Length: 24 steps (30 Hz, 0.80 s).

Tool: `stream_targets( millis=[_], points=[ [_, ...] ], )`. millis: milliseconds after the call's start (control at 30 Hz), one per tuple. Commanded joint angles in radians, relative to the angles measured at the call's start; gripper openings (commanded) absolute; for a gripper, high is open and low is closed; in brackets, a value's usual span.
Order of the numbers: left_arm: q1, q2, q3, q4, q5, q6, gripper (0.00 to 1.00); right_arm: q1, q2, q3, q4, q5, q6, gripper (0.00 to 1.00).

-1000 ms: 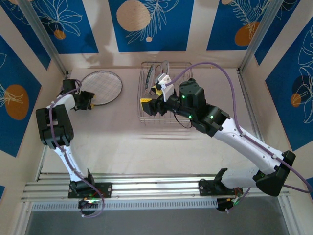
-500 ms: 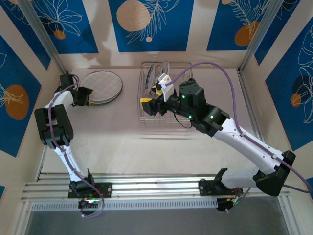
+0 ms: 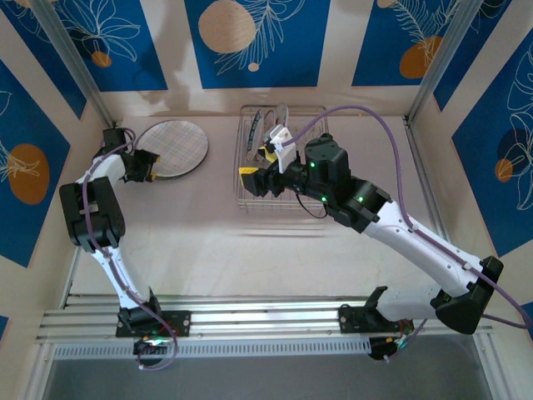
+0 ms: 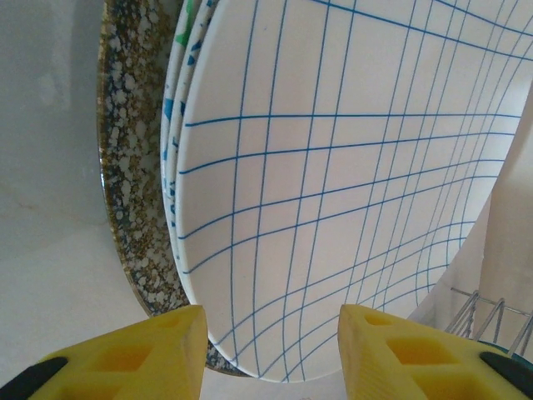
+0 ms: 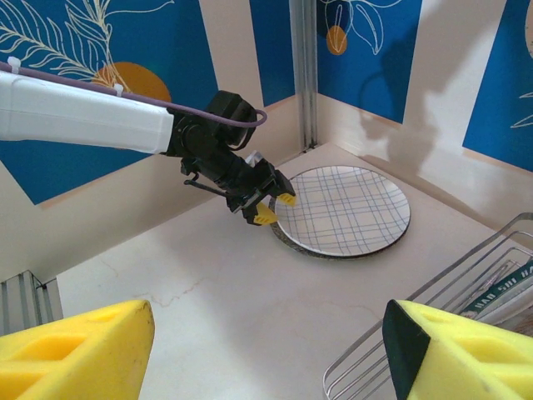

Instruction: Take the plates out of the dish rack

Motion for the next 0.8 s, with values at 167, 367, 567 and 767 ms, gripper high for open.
stream_targets(
  millis=[167,367,567,767],
  points=[
    [0.014,-0.034,0.020,-0.020,-0.004,0.018,0.46,-0.014,-0.027,0.038,-0.063,0.139,0.013,0.74],
    [-0.012,-0.153,0.004,-0.005,0.006,0.008,0.54,-0.182,0.050,0.223,-0.324,0.283,0.195,0.71],
    [-0.099,-0.326,-0.054,0.064,0.009,-0.006,0.64,-0.377,0.185,0.396,-0.493,0.220,0.380,0.65],
    [-0.261,-0.517,-0.075,0.062,-0.063,0.073,0.73,-0.434,0.363,0.539,-0.563,0.192,0.446,0.62]
  ],
)
